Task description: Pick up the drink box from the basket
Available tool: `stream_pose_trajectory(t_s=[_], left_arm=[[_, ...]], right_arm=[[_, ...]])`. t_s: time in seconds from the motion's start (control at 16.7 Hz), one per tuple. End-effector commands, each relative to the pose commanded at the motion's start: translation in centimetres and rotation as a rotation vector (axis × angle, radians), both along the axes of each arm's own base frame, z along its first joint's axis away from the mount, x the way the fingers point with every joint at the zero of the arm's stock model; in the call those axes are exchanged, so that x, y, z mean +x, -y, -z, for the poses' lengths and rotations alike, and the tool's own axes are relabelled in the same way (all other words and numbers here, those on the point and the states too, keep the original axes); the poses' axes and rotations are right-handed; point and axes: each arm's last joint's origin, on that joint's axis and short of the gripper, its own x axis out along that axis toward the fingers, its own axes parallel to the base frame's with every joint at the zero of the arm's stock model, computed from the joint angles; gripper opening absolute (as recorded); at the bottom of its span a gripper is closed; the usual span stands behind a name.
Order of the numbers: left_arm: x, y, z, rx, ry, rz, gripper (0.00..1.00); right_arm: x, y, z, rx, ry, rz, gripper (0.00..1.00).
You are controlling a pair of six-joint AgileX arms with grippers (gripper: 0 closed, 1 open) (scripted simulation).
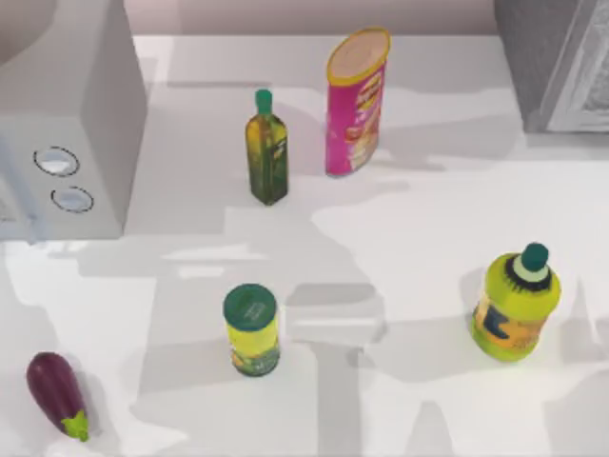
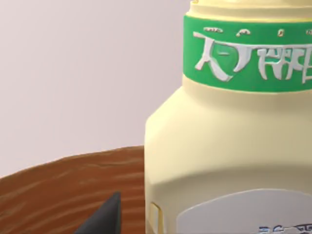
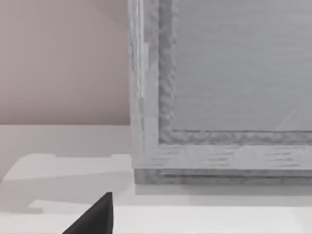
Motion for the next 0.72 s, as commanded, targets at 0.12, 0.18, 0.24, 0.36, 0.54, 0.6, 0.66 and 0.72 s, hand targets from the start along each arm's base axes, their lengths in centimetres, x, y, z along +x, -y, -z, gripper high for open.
stream_pose_trajectory(t_s=[0.12, 0.18, 0.24, 0.36, 0.54, 0.6, 0.66, 0.72], left_arm=[[-0.1, 0.2, -0.6, 0.009, 0.017, 0.001, 1.00], [0.1, 0.1, -0.4, 0.004, 0.009, 0.001, 1.00], [0.5, 0.1, -0.2, 0.001, 0.003, 0.000, 1.00], [1.4, 0.0, -0.1, 0.000, -0.001, 0.000, 1.00], [3.1, 0.0, -0.1, 0.000, 0.000, 0.000, 1.00], [3.7, 0.0, -0.1, 0.000, 0.000, 0.000, 1.00], [4.1, 0.0, 0.0, 0.000, 0.000, 0.000, 1.00], [4.5, 0.1, 0.0, 0.000, 0.000, 0.000, 1.00]], right_arm=[[0.0, 0.0, 0.0, 0.000, 0.000, 0.000, 1.00], [0.0, 0.0, 0.0, 0.000, 0.000, 0.000, 1.00], [0.0, 0.0, 0.0, 0.000, 0.000, 0.000, 1.00], [0.0, 0.0, 0.0, 0.000, 0.000, 0.000, 1.00], [0.0, 0.0, 0.0, 0.000, 0.000, 0.000, 1.00], [0.0, 0.0, 0.0, 0.000, 0.000, 0.000, 1.00], [0.0, 0.0, 0.0, 0.000, 0.000, 0.000, 1.00], [0.0, 0.0, 0.0, 0.000, 0.000, 0.000, 1.00]])
